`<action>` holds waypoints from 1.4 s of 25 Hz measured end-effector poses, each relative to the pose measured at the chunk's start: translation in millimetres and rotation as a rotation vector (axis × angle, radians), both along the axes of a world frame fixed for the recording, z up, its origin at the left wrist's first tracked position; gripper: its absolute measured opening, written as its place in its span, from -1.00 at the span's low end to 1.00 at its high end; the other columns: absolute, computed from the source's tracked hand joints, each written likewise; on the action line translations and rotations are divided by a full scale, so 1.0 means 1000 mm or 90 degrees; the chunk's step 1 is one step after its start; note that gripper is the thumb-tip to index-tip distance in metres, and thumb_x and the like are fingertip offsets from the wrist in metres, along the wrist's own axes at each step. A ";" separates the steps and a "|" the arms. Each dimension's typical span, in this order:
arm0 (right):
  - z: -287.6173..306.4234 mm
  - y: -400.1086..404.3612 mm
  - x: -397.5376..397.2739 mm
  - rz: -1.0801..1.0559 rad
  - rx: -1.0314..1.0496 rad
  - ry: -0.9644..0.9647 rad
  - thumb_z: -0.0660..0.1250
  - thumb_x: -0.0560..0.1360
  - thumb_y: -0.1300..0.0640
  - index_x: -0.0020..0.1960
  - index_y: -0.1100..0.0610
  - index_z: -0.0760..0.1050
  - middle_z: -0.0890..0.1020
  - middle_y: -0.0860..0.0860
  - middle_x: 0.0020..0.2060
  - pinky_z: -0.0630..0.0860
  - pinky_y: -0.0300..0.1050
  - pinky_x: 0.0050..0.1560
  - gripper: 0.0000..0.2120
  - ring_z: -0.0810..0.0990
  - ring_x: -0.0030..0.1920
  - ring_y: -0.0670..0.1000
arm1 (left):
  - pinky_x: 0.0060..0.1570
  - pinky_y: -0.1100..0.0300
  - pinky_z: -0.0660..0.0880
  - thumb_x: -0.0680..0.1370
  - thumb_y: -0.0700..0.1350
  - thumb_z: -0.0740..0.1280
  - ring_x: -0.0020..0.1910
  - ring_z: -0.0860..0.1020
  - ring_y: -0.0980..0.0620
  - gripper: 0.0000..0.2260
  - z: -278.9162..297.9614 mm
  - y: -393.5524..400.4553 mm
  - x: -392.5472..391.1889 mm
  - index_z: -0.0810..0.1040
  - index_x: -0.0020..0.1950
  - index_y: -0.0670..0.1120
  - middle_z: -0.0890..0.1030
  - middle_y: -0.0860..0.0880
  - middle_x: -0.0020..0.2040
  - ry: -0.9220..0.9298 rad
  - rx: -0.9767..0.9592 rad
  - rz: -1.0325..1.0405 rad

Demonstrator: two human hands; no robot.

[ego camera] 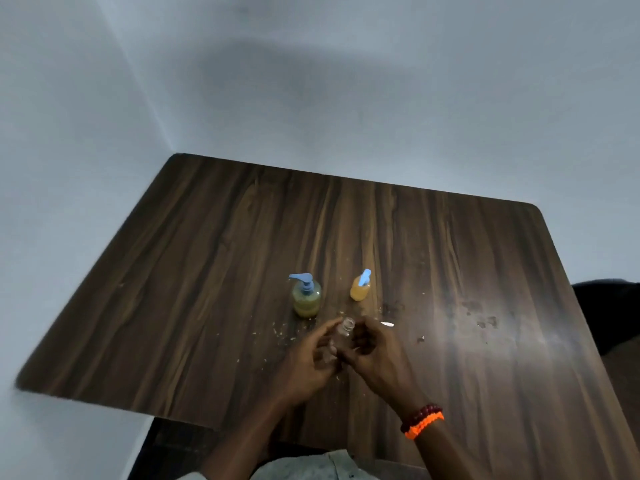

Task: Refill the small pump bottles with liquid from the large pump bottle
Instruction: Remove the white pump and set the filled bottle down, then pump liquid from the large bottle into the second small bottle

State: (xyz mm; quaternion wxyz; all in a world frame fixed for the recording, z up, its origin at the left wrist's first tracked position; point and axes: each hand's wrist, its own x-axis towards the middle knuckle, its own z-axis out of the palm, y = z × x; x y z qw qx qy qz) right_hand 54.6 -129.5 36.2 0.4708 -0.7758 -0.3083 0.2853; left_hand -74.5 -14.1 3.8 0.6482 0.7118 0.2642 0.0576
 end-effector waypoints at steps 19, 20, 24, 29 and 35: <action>-0.101 0.119 0.012 0.043 0.013 -0.207 0.58 0.39 -0.05 0.63 -0.07 0.09 0.59 -0.10 0.30 0.49 -0.21 0.33 -0.02 0.58 0.27 -0.12 | 0.24 0.03 0.62 0.57 -0.23 0.48 0.18 0.72 0.03 -0.72 -0.003 0.080 -0.093 0.58 0.22 0.01 0.77 0.01 0.14 0.051 -0.057 0.282; -0.101 0.125 0.012 0.043 0.025 -0.208 0.58 0.39 -0.05 0.56 -0.01 0.26 0.60 -0.07 0.28 0.52 -0.15 0.32 -0.16 0.59 0.27 -0.08 | 0.25 0.00 0.62 0.57 -0.25 0.48 0.19 0.71 0.02 -0.71 -0.005 0.082 -0.093 0.57 0.23 0.02 0.77 0.00 0.14 0.055 -0.061 0.286; -0.078 0.129 0.006 0.039 0.055 -0.217 0.62 0.36 -0.04 0.35 0.11 0.44 0.58 0.01 0.19 0.56 -0.06 0.20 -0.34 0.58 0.16 -0.03 | 0.28 -0.03 0.61 0.58 -0.27 0.46 0.20 0.71 0.04 -0.71 -0.001 0.088 -0.087 0.57 0.23 0.02 0.77 0.01 0.14 0.069 -0.055 0.254; -0.028 0.072 -0.016 -0.012 0.126 -0.103 0.60 0.34 0.06 0.43 -0.06 0.35 0.60 -0.09 0.16 0.65 0.08 0.02 -0.26 0.66 0.09 0.00 | 0.32 0.11 0.59 0.60 -0.32 0.42 0.23 0.69 0.07 -0.68 0.013 0.082 -0.068 0.55 0.29 -0.04 0.75 0.01 0.18 0.041 -0.059 0.198; 0.038 -0.004 -0.063 -0.074 0.148 -0.091 0.57 0.39 -0.01 0.66 -0.15 -0.05 0.51 0.04 0.41 0.59 -0.06 0.29 0.06 0.61 0.30 0.05 | 0.18 0.32 0.58 0.61 -0.36 0.38 0.19 0.69 0.18 -0.68 0.027 0.053 -0.039 0.56 0.25 0.00 0.76 0.13 0.12 -0.027 -0.050 0.054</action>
